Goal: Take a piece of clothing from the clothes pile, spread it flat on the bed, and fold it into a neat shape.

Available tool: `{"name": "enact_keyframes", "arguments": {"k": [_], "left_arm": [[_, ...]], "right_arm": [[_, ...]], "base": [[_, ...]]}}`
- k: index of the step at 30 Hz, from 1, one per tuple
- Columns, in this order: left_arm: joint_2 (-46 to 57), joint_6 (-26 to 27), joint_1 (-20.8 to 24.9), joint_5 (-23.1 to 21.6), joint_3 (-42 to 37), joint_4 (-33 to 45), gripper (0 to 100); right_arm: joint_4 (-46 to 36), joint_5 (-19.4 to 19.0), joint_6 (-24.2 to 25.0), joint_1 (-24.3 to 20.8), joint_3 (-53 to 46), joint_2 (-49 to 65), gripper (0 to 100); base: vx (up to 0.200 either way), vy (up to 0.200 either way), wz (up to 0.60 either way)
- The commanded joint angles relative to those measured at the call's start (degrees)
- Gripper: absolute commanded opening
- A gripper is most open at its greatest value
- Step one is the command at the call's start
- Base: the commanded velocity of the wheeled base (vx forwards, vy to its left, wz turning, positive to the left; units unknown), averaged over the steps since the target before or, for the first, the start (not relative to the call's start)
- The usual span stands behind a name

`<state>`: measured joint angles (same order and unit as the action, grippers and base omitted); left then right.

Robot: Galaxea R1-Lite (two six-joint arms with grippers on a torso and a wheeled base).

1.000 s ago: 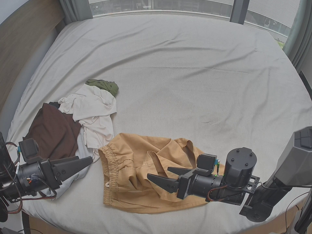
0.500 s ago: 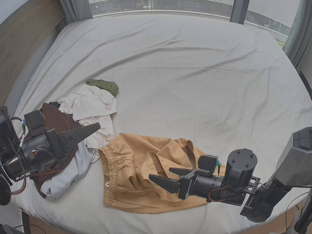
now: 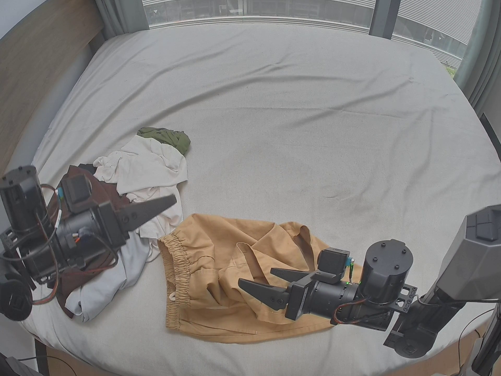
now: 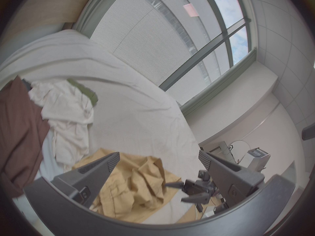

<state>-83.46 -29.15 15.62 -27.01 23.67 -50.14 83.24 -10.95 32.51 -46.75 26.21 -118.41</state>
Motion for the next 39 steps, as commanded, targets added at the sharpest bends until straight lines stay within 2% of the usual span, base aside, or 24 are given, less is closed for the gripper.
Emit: {"name": "enact_keyframes", "arguments": {"k": [1, 7, 18, 22, 36, 39], "left_arm": [[3.7, 0.1, -3.8, -0.4, -6.1, 0.0, 100], [-0.7, 0.2, -3.9, -2.2, -7.7, 0.1, 100], [-10.4, 0.2, -4.0, -2.6, -8.5, -1.4, 100], [-15.5, 0.1, -3.8, -3.7, -8.7, -6.9, 100], [-29.5, -0.2, -2.5, -3.3, -9.1, -21.5, 100], [-31.6, -1.9, -2.0, -3.3, -9.0, -24.5, 100]], "right_arm": [[0.5, 0.0, 0.0, -0.1, 1.3, -2.0, 100], [0.6, 0.0, 0.0, 0.1, 1.4, -2.8, 100], [1.3, 0.0, 0.0, 0.0, 2.9, -5.0, 100], [1.8, 0.0, 0.0, 0.3, 2.6, -4.9, 100], [2.5, 0.0, 0.0, 0.5, 2.6, -4.7, 100], [2.5, 0.0, 0.0, 0.9, 2.6, -4.7, 100]], "base": [[0.000, 0.000, 0.00], [0.000, 0.000, 0.00], [0.000, 0.000, 0.00], [0.000, 0.000, 0.00], [0.000, 0.000, 0.00], [0.000, 0.000, 0.00]]}}
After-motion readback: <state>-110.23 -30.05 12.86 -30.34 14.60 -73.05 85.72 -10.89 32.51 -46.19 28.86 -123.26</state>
